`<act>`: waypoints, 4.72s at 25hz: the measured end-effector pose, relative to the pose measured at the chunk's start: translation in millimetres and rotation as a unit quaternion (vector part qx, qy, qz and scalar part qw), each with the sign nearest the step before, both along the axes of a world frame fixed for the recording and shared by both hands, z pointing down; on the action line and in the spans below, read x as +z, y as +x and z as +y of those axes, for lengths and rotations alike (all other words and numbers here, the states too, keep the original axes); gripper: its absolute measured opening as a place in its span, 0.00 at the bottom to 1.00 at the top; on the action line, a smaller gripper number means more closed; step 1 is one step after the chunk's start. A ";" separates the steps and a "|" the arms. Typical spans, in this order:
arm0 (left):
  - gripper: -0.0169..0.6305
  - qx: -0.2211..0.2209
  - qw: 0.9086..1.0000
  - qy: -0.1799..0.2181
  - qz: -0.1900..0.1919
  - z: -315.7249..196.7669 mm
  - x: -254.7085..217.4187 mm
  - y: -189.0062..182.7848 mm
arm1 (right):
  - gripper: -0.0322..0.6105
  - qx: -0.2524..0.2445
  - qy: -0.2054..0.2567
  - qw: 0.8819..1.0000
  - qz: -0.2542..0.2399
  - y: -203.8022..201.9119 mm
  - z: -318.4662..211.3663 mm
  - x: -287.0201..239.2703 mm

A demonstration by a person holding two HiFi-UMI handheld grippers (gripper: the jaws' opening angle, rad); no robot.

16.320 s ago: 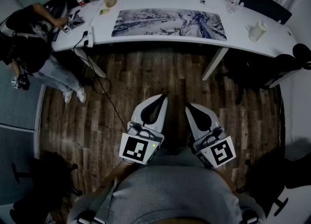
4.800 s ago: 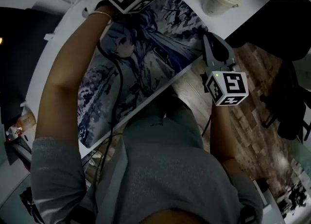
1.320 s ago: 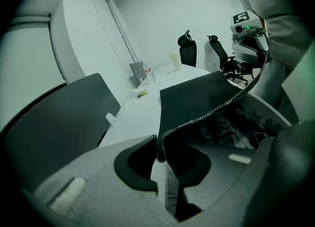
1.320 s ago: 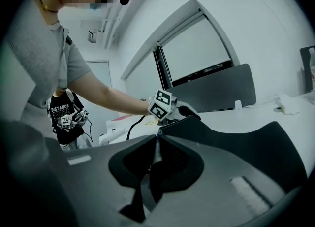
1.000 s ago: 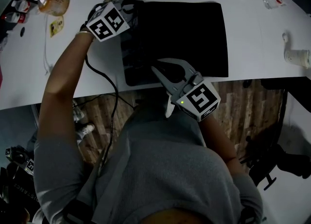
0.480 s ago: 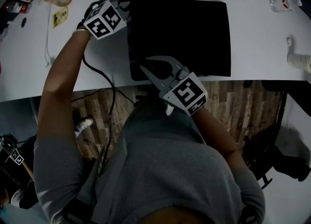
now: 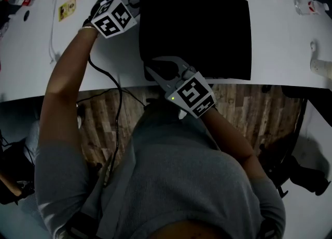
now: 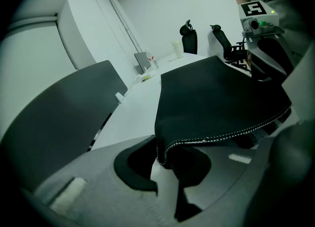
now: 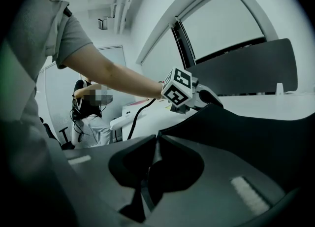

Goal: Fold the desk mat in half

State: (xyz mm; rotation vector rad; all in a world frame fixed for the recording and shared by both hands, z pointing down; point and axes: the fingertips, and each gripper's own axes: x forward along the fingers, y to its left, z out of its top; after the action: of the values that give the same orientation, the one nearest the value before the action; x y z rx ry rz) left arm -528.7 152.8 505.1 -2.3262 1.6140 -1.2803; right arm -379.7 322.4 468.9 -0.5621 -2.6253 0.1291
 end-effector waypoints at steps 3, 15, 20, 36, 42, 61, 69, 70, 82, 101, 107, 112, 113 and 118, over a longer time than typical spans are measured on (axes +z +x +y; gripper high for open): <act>0.11 -0.002 1.000 0.002 -0.004 1.5 3.4 -0.4 | 0.11 -0.001 0.006 1.000 0.007 -1.6 2.4 9.5; 0.14 -0.023 1.000 -0.014 -0.003 17.6 23.7 -9.2 | 0.18 -0.021 0.037 0.999 0.029 -1.5 16.0 29.5; 0.14 -0.038 0.999 -0.014 -0.018 28.8 23.0 -17.8 | 0.21 -0.020 0.029 0.999 0.040 0.3 16.5 30.8; 0.09 -0.348 0.883 0.267 0.168 91.3 -91.7 0.4 | 0.13 0.199 -0.014 0.976 -0.083 30.9 -122.7 -46.9; 0.04 -0.345 0.859 0.308 0.221 79.8 -135.1 67.7 | 0.08 0.236 -0.007 0.961 -0.145 54.3 -163.3 -97.1; 0.02 -0.352 0.820 0.364 0.267 27.5 -203.7 174.0 | 0.05 0.200 0.000 0.958 -0.207 106.5 -210.4 -167.9; 0.02 -0.356 0.816 0.371 0.265 9.6 -212.0 198.6 | 0.05 0.186 -0.006 0.960 -0.211 124.8 -224.6 -173.6; 0.02 -0.359 0.815 0.371 0.265 7.4 -213.3 201.0 | 0.05 0.184 -0.007 0.960 -0.211 126.7 -226.7 -174.1; 0.02 -0.381 0.799 0.391 0.252 1.0 -220.1 232.0 | 0.05 0.142 -0.028 0.967 -0.211 151.4 -234.7 -174.7; 0.02 -0.330 0.807 0.408 0.270 88.0 -239.8 280.9 | 0.05 0.180 0.025 0.957 -0.227 206.3 -147.5 -183.1; 0.02 -0.324 0.806 0.415 0.270 103.8 -241.7 285.4 | 0.05 0.189 0.027 0.955 -0.228 216.9 -133.7 -181.4; 0.02 -0.330 0.802 0.414 0.277 114.1 -240.9 280.7 | 0.05 0.184 0.033 0.955 -0.229 213.1 -122.7 -182.7; 0.02 -0.331 0.803 0.413 0.276 114.4 -241.1 279.8 | 0.05 0.182 0.032 0.956 -0.229 212.1 -122.3 -183.3; 0.02 -0.328 0.805 0.412 0.273 97.5 -245.0 279.9 | 0.05 0.180 0.040 0.958 -0.222 212.8 -136.2 -186.0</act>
State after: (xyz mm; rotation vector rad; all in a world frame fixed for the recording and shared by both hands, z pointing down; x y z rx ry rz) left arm -248.8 250.3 260.1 -1.6430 2.5588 0.2463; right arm -166.8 186.2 282.9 -0.0801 -3.1329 0.0068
